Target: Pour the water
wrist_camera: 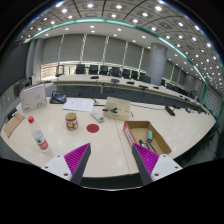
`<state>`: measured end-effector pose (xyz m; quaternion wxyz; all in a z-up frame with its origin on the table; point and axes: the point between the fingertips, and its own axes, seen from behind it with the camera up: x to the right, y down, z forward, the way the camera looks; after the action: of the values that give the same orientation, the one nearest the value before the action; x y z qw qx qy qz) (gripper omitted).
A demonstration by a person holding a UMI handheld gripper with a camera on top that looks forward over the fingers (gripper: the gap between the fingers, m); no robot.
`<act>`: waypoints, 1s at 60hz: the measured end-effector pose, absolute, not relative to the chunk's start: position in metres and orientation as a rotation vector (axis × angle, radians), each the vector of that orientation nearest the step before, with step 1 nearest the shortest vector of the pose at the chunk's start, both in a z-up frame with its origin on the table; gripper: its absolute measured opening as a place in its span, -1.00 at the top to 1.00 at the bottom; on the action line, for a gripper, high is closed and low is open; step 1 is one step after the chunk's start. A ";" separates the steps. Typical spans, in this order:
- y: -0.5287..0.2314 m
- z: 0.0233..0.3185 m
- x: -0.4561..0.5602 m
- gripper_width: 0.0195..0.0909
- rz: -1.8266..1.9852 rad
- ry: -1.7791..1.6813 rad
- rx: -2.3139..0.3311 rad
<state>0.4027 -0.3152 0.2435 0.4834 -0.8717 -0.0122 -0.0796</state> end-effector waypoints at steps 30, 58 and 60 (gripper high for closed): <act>-0.314 0.148 0.186 -0.86 0.081 -0.209 -2.116; -0.203 0.086 0.046 -0.63 0.172 -0.136 -1.930; -0.196 0.085 0.044 -0.55 0.169 -0.130 -1.910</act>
<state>0.0436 -0.1961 0.0854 0.5729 -0.8145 -0.0553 0.0721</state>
